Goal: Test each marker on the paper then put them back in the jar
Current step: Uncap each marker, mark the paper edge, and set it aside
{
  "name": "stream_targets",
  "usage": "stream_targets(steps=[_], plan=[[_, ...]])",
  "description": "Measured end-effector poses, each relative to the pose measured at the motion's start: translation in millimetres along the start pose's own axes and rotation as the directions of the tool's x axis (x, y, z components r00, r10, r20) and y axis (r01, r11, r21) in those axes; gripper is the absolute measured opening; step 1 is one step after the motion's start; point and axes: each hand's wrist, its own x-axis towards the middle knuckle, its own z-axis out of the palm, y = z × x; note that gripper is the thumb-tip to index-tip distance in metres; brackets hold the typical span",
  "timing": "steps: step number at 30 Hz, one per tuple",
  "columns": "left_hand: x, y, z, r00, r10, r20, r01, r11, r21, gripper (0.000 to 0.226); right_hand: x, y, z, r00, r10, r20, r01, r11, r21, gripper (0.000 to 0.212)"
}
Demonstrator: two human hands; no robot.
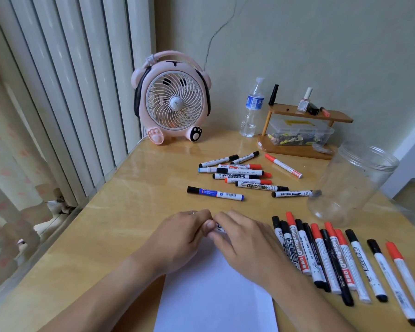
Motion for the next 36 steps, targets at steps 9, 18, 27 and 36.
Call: stream_targets(steps=[9,18,27,36], plan=[[3.1,-1.5,-0.6,0.999,0.031,-0.023,-0.03,0.999,0.029,0.041,2.4,6.3,6.5,0.994,-0.018,-0.105,-0.006,0.976,-0.22,0.037],[0.7,-4.8,-3.9,0.995,0.014,-0.103,0.004,0.985,0.17,0.028,2.0,25.3,-2.6,0.926,0.345,-0.153,-0.254,0.869,0.424,0.027],[3.1,-19.6,-1.8,0.975,-0.151,-0.165,0.193,0.941,0.277,0.019,4.9,15.4,-8.2,0.857,0.505,0.103,-0.276,0.282,0.919,0.036],[-7.4,-4.8,4.0,0.968,-0.197,0.159,0.112,0.896,0.429,0.087,3.9,14.6,5.8,0.842,0.519,0.147,-0.291,0.208,0.934,0.008]])
